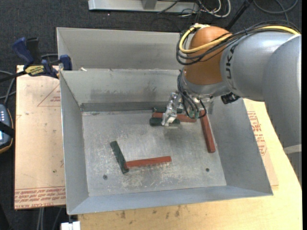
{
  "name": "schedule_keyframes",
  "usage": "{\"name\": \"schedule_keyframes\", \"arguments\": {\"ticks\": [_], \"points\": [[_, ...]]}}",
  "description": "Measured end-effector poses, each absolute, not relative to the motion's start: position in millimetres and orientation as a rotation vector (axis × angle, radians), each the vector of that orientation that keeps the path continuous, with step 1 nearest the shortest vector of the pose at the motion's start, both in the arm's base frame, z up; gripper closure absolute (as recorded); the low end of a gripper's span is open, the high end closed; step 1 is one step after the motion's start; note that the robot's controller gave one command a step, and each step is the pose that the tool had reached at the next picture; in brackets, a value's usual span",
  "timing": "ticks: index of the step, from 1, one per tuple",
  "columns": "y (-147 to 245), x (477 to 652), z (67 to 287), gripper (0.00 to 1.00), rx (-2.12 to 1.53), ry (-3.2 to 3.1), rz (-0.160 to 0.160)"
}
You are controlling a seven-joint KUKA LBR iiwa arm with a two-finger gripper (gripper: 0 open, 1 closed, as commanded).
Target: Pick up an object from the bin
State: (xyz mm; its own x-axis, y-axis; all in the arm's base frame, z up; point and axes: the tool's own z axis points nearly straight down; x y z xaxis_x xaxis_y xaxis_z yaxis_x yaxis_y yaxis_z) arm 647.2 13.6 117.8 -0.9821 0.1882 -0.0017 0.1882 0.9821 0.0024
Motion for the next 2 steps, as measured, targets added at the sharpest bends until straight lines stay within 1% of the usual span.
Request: {"name": "schedule_keyframes", "arguments": {"ticks": [1, 2], "points": [[8.7, 647.2, 133.4, 1.00, 0.289, 3.124, 0.001], [23.4, 650.4, 120.8, 0.00, 0.363, 3.118, 0.002]]}}
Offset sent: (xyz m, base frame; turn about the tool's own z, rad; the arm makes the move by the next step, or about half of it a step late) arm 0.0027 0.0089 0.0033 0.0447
